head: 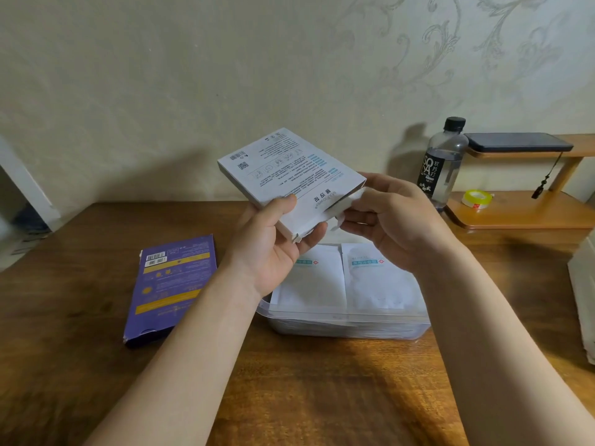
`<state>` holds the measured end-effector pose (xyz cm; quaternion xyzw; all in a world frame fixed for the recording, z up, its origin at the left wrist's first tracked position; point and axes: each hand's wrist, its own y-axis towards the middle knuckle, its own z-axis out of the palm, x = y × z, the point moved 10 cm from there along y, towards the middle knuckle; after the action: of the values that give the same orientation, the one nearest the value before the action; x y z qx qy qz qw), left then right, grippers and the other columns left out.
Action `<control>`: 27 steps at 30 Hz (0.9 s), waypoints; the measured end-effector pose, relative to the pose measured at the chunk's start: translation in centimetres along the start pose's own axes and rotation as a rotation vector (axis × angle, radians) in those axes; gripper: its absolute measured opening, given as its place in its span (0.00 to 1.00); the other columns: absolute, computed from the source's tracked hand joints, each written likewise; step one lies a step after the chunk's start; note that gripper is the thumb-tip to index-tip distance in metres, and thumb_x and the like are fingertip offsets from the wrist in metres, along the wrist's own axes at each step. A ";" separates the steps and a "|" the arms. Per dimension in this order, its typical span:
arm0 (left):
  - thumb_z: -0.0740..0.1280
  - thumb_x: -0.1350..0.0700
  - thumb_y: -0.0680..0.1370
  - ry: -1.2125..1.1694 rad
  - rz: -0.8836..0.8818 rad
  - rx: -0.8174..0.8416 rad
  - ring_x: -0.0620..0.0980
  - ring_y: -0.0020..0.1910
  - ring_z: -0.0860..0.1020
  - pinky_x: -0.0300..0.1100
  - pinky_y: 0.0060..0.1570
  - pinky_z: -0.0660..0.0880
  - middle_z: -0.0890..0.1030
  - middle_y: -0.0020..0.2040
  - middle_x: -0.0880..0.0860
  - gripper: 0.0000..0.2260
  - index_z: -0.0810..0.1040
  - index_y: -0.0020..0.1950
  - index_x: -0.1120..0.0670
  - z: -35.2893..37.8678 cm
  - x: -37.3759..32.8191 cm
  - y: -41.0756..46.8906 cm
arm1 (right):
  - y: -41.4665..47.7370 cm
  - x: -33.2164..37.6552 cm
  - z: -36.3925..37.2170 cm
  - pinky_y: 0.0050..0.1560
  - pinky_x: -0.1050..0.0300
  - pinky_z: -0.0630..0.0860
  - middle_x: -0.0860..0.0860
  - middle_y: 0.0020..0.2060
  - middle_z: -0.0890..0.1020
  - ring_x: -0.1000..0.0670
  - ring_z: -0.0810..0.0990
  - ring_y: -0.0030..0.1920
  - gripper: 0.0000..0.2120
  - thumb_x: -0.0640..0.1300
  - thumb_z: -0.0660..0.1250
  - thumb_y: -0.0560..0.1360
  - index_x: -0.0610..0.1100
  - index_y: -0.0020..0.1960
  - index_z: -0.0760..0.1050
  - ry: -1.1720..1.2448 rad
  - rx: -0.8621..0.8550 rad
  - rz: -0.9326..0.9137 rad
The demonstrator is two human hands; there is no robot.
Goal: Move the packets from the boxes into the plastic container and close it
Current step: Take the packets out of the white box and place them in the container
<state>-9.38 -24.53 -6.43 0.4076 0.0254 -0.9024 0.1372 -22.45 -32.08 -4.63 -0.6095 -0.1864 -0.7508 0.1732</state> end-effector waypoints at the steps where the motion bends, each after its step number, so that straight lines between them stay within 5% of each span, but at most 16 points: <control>1: 0.61 0.63 0.83 -0.009 -0.008 -0.002 0.53 0.49 0.86 0.48 0.42 0.83 0.86 0.56 0.55 0.13 0.77 0.62 0.49 0.0 0.0 0.0 | 0.0 0.1 0.1 0.55 0.46 0.82 0.36 0.50 0.85 0.42 0.83 0.45 0.21 0.26 0.56 0.75 0.38 0.62 0.78 0.016 0.008 -0.007; 5: 0.62 0.60 0.83 -0.031 -0.049 -0.009 0.55 0.48 0.86 0.48 0.38 0.83 0.86 0.55 0.56 0.11 0.77 0.64 0.51 0.0 0.2 -0.1 | -0.3 0.6 0.7 0.45 0.55 0.81 0.40 0.48 0.86 0.46 0.85 0.42 0.21 0.25 0.57 0.75 0.37 0.62 0.78 0.079 0.047 -0.039; 12: 0.64 0.53 0.83 0.031 -0.123 -0.106 0.52 0.41 0.86 0.38 0.24 0.79 0.85 0.56 0.57 0.15 0.75 0.70 0.52 -0.9 1.0 -0.2 | -0.3 0.3 -0.2 0.52 0.46 0.75 0.38 0.47 0.83 0.42 0.81 0.42 0.11 0.38 0.63 0.80 0.37 0.60 0.79 -0.011 0.030 0.012; 14: 0.65 0.51 0.83 0.059 -0.153 -0.138 0.46 0.34 0.83 0.35 0.21 0.76 0.86 0.47 0.53 0.15 0.76 0.69 0.53 -1.3 1.3 -0.2 | -0.3 0.3 -0.4 0.56 0.43 0.77 0.36 0.51 0.83 0.41 0.82 0.45 0.13 0.36 0.67 0.78 0.37 0.62 0.78 -0.058 0.041 -0.003; 17: 0.68 0.47 0.79 0.058 -0.218 -0.171 0.44 0.35 0.77 0.31 0.18 0.72 0.80 0.56 0.53 0.22 0.77 0.71 0.54 -1.9 1.9 -0.1 | -0.4 0.3 -0.4 0.60 0.42 0.77 0.36 0.57 0.82 0.41 0.82 0.50 0.21 0.28 0.68 0.75 0.42 0.65 0.77 -0.089 0.099 -0.023; 19: 0.69 0.47 0.77 -0.001 -0.251 -0.165 0.44 0.33 0.81 0.31 0.19 0.73 0.81 0.58 0.55 0.24 0.77 0.71 0.56 -1.8 2.0 -0.1 | -0.6 0.8 -0.7 0.56 0.45 0.80 0.40 0.55 0.84 0.42 0.84 0.51 0.25 0.28 0.70 0.73 0.44 0.67 0.76 -0.237 0.090 -0.089; 23: 0.67 0.54 0.82 -0.154 -0.221 -0.152 0.46 0.33 0.83 0.37 0.25 0.80 0.83 0.41 0.54 0.09 0.80 0.55 0.60 -1.1 1.6 -0.3 | -0.8 2.3 -1.0 0.48 0.58 0.83 0.53 0.49 0.84 0.55 0.84 0.45 0.24 0.39 0.77 0.71 0.47 0.65 0.76 -0.648 -0.046 -0.263; 25: 0.66 0.57 0.82 -0.202 -0.218 -0.145 0.51 0.40 0.86 0.42 0.31 0.83 0.84 0.46 0.56 0.08 0.80 0.55 0.61 -0.8 1.6 -0.4 | -0.7 2.5 -1.0 0.46 0.62 0.82 0.55 0.49 0.84 0.58 0.84 0.45 0.22 0.42 0.78 0.71 0.47 0.62 0.77 -0.700 -0.058 -0.292; 27: 0.66 0.57 0.82 -0.221 -0.234 -0.099 0.58 0.51 0.86 0.46 0.39 0.85 0.84 0.57 0.62 0.13 0.76 0.65 0.62 -0.2 1.8 -0.5 | -0.6 2.6 -1.2 0.44 0.64 0.80 0.54 0.48 0.84 0.58 0.83 0.45 0.19 0.41 0.78 0.71 0.47 0.60 0.78 -0.663 -0.058 -0.298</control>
<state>-10.51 -24.43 -7.88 0.2928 0.1020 -0.9493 0.0530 -24.26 -32.28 -2.39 -0.7904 -0.2980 -0.5346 -0.0254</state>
